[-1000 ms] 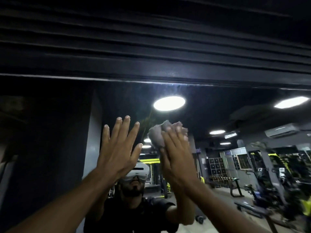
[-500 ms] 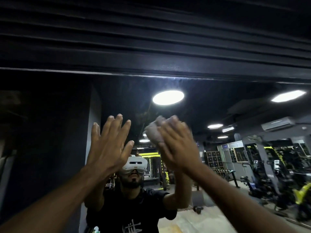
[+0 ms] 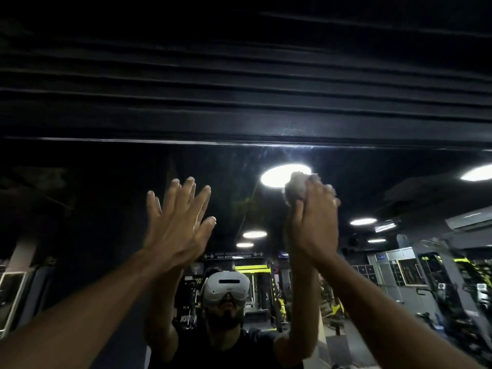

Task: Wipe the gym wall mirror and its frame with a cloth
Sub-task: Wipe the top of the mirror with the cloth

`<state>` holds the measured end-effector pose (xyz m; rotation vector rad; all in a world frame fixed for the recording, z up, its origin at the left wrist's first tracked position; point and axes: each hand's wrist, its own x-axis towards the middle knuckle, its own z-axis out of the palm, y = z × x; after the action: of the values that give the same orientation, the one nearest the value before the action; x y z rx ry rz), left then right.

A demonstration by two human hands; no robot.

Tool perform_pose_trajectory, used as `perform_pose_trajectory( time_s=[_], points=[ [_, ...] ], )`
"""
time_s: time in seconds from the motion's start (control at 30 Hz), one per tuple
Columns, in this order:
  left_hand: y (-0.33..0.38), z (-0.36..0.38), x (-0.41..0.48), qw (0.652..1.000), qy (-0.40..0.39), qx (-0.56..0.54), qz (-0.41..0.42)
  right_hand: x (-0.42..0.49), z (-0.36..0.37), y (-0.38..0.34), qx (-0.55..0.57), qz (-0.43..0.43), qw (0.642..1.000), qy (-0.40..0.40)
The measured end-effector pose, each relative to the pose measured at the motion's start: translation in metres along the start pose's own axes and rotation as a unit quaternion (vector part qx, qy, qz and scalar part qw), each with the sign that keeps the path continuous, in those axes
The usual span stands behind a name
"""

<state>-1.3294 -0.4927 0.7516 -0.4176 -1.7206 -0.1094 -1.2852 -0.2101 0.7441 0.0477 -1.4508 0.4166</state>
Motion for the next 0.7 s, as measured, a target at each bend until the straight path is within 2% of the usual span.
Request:
perform_pose_trajectory(
  time_s=[0.03, 0.07, 0.1, 0.13, 0.2, 0.23, 0.27, 0.3, 0.33, 0.37, 0.43, 0.47, 0.5, 0.57, 0.63, 0.7],
  points=[
    [-0.003, 0.0, 0.002, 1.0, 0.001, -0.003, -0.003, 0.006, 0.006, -0.016, -0.026, 0.074, 0.996, 0.039],
    [-0.007, -0.001, 0.005, 1.0, 0.005, -0.006, -0.001, 0.008, 0.015, -0.035, -0.043, 0.096, 0.993, 0.052],
    [-0.008, -0.002, 0.007, 1.0, 0.008, -0.01, 0.007, 0.005, 0.022, -0.052, -0.041, 0.062, 0.997, 0.037],
    [-0.01, -0.004, 0.01, 1.0, 0.009, -0.01, 0.017, -0.001, 0.028, -0.065, -0.03, -0.019, 0.999, -0.001],
    [-0.013, -0.006, 0.02, 0.999, 0.017, 0.005, 0.03, -0.001, 0.026, -0.064, -0.039, -0.2, 0.974, -0.098],
    [-0.013, -0.008, 0.027, 0.999, 0.024, 0.015, 0.03, 0.009, 0.016, -0.055, -0.041, -0.258, 0.956, -0.136],
    [-0.014, -0.011, 0.035, 0.999, 0.029, 0.025, 0.024, 0.022, 0.008, -0.042, -0.037, -0.28, 0.948, -0.149],
    [-0.015, -0.015, 0.044, 0.999, 0.034, 0.036, 0.017, 0.038, 0.002, -0.029, -0.026, -0.261, 0.957, -0.125],
    [-0.017, -0.018, 0.051, 0.998, 0.037, 0.042, 0.01, 0.054, 0.0, -0.017, -0.017, -0.197, 0.978, -0.071],
    [-0.019, -0.021, 0.058, 0.998, 0.037, 0.044, 0.008, 0.074, -0.002, -0.008, -0.023, -0.104, 0.994, -0.003],
    [-0.025, -0.024, 0.064, 0.998, 0.034, 0.047, 0.018, 0.102, 0.007, -0.013, -0.104, 0.095, 0.987, 0.074],
    [-0.028, -0.024, 0.066, 0.998, 0.035, 0.053, 0.023, 0.109, 0.016, -0.03, -0.145, 0.136, 0.977, 0.076],
    [-0.032, -0.024, 0.066, 0.997, 0.035, 0.061, 0.027, 0.109, 0.026, -0.05, -0.153, 0.127, 0.977, 0.07],
    [-0.034, -0.019, 0.067, 0.996, 0.042, 0.068, 0.027, 0.095, 0.051, -0.081, -0.094, -0.017, 0.995, 0.037],
    [-0.033, -0.016, 0.067, 0.996, 0.051, 0.065, 0.024, 0.077, 0.058, -0.091, -0.059, -0.166, 0.984, -0.031],
    [-0.032, -0.016, 0.066, 0.997, 0.048, 0.061, 0.025, 0.083, 0.041, -0.074, -0.04, -0.251, 0.964, -0.074]
  ],
)
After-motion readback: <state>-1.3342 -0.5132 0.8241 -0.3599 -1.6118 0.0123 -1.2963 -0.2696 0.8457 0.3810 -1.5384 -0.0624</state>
